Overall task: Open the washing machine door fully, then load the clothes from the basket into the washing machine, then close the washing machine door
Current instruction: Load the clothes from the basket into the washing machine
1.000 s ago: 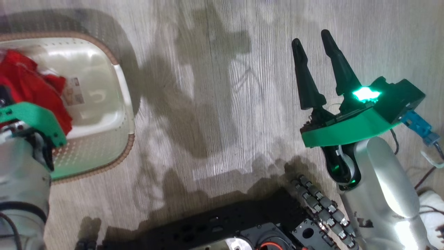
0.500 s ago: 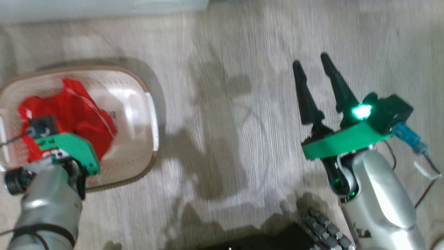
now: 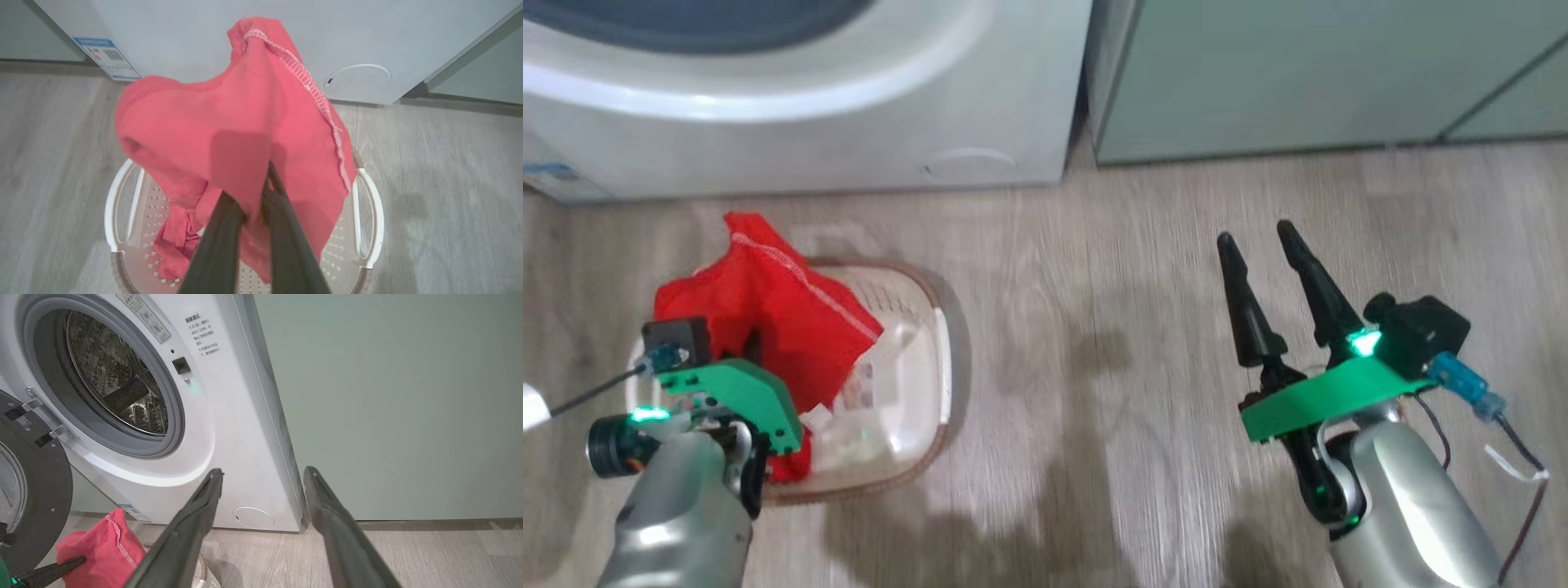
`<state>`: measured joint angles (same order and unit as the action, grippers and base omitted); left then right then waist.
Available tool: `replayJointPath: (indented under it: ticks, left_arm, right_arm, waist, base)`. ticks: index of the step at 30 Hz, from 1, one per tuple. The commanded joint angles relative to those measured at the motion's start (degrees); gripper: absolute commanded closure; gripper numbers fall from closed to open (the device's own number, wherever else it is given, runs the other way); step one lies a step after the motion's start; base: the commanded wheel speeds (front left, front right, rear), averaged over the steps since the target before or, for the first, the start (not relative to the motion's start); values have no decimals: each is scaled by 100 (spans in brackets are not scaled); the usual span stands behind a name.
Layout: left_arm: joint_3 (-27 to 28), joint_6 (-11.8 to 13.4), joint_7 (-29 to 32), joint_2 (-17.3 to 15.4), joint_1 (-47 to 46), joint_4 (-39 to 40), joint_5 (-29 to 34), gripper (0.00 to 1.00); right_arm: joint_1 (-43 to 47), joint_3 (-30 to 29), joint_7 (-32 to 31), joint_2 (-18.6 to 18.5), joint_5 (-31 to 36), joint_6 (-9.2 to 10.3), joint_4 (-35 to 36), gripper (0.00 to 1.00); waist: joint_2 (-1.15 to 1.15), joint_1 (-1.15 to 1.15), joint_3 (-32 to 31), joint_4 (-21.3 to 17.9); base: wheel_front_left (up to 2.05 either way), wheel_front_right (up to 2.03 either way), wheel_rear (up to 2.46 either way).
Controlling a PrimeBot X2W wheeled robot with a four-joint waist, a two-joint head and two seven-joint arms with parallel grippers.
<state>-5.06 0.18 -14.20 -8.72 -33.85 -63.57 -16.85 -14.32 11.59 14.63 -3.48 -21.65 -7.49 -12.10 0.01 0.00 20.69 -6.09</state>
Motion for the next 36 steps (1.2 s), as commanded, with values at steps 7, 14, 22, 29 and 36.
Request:
replayJointPath:
  ticks: [7,14,22,29,36]
  left_arm:
    - [322,55,-79,-111,763,1554,359,100]
    - [522,-42,-79,-6,1468,3219,792,100]
    - [817,-341,-79,279,2341,4966,1002,100]
    - [713,-604,-79,506,2885,5809,965,100]
    - [523,-692,-80,575,3325,6032,854,100]
  right_arm:
    - [316,42,37,39,55,0,111,0]
    - [592,9,37,42,12,0,113,0]
    - [837,-48,37,48,-25,0,154,0]
    - [1041,-170,37,50,-3,0,234,0]
    - [1102,-247,37,51,20,0,315,0]
  waist:
    - [-1,0,-843,212]
    - [-1,0,-1350,245]
    - [-1,0,-1764,243]
    - [-1,0,-2006,291]
    - [-1,0,-2099,273]
  base:
    - [0,0,0]
    - [0,0,0]
    - [0,0,0]
    - [0,0,0]
    - [0,0,0]
